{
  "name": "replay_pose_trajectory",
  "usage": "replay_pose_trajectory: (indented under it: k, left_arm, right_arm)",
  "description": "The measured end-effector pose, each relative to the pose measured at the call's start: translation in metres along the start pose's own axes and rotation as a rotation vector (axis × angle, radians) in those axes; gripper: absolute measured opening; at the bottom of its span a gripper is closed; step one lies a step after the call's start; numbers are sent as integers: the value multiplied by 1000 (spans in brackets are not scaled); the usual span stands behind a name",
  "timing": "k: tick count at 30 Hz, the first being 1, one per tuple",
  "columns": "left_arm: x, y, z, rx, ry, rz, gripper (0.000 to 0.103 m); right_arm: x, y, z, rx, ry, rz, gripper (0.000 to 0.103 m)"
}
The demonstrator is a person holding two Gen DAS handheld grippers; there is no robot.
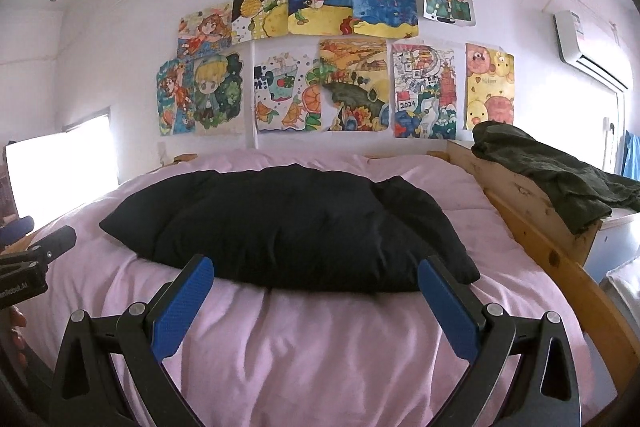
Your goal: Fold large clothes
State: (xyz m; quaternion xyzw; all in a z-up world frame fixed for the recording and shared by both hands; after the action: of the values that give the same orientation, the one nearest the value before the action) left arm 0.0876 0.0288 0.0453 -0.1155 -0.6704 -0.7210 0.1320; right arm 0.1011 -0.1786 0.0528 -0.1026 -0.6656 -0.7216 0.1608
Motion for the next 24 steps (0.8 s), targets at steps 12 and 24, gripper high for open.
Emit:
replay_pose_trajectory:
  k: [12, 24]
  left_arm:
    - [-1, -3, -2, -7, 4, 2, 102]
    - [-3, -1, -2, -10, 6, 2, 102]
  right_arm:
    - [1, -2, 2, 2, 16, 6, 103]
    - [1, -2, 6, 2, 15, 6, 103]
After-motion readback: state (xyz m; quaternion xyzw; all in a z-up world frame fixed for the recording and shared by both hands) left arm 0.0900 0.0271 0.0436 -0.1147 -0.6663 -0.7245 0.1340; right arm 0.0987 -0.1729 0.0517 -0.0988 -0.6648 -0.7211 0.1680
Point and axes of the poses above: each gripper's, at about its wrist camera, not at the fingertips, and x roughly against the way its jaws point, z to its left, y to its top, the point moved 6 cm from there along -x, roughly the way its jaws point, and after that the axes turned 2 degrees about -z, right-handed, at the moved point
